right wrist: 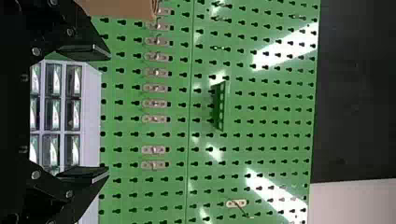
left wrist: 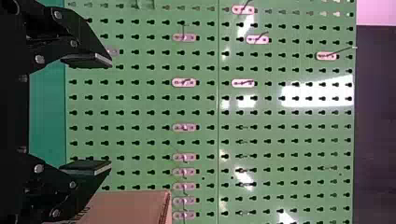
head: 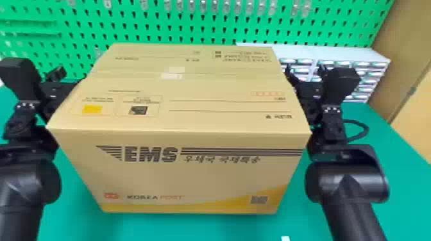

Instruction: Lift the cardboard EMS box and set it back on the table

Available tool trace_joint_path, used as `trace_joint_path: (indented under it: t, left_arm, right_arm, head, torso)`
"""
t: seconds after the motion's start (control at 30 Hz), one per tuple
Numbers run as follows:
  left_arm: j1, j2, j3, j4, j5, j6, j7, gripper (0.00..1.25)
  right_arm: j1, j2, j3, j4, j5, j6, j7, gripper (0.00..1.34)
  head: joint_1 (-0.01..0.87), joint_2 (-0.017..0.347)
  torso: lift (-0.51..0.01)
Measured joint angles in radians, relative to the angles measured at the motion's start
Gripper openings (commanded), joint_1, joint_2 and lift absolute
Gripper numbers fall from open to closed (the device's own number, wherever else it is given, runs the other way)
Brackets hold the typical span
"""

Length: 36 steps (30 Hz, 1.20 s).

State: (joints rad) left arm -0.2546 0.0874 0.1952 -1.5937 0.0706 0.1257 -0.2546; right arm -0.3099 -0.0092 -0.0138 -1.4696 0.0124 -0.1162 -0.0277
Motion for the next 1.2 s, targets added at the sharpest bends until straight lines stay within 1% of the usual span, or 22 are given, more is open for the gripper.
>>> trace_joint_path:
  t: [1.2]
  left_arm:
    - [-0.002,0.000,0.000,0.000,-0.002,0.003,0.000,0.77]
  right_arm:
    - [0.000,0.000,0.000,-0.002,0.000,0.004,0.000,0.94]
  head:
    - [0.678,-0.015]
  torso:
    - [-0.097]
